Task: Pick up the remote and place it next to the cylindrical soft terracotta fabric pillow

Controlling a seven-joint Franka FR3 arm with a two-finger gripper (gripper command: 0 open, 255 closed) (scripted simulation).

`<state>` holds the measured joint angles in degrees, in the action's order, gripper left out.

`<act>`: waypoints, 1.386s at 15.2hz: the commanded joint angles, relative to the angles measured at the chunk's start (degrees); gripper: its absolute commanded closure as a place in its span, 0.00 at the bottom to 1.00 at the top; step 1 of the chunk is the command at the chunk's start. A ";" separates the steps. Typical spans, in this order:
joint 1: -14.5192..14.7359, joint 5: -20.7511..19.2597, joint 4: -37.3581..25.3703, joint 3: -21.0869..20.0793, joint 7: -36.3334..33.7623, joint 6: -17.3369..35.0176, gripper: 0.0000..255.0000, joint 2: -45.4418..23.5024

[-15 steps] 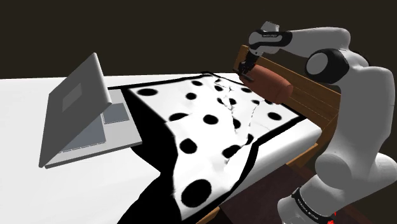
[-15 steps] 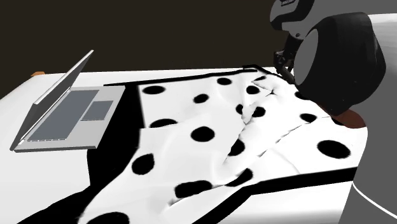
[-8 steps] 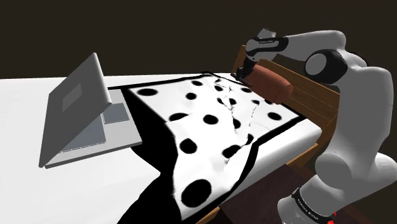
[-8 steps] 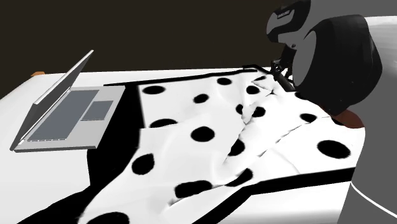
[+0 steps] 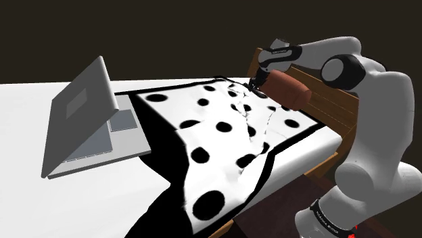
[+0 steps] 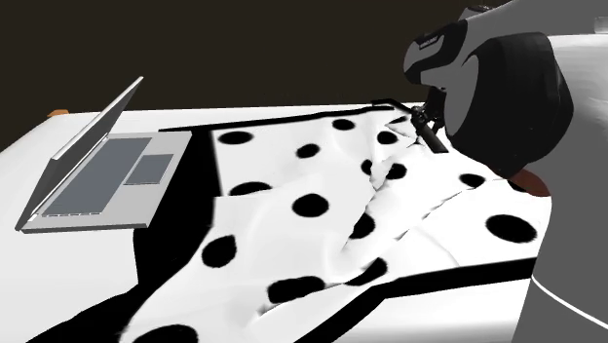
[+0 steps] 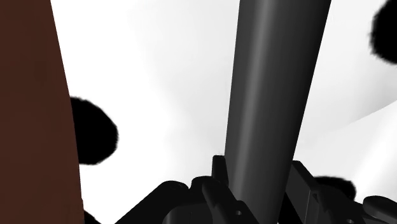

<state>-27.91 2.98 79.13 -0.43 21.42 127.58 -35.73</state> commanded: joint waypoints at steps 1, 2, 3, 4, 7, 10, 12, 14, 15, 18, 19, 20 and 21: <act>0.03 0.02 0.85 -0.02 0.03 1.33 1.00 -0.44; 0.03 0.04 1.17 -0.03 0.06 1.94 1.00 -0.72; 0.03 0.05 1.47 -0.03 0.10 2.54 1.00 -1.02; 0.03 0.07 1.76 -0.04 0.13 3.13 1.00 -1.33; 0.02 0.12 2.52 -0.07 0.23 4.86 1.00 -2.31; 0.02 0.14 2.79 -0.08 0.27 5.57 1.00 -2.74; 0.02 0.14 2.79 -0.08 0.27 5.57 1.00 -2.74; 0.02 0.14 2.79 -0.08 0.27 5.57 1.00 -2.74; 0.02 0.14 2.79 -0.08 0.27 5.57 1.00 -2.74; 0.02 0.14 2.77 -0.08 0.26 5.56 0.00 -2.75; 0.02 0.14 2.77 -0.08 0.26 5.56 0.00 -2.74; 0.02 0.14 2.77 -0.08 0.26 5.56 0.00 -2.74; 0.02 0.14 2.77 -0.08 0.26 5.56 0.00 -2.74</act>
<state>-27.89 3.12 81.90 -0.51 21.69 133.14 -38.47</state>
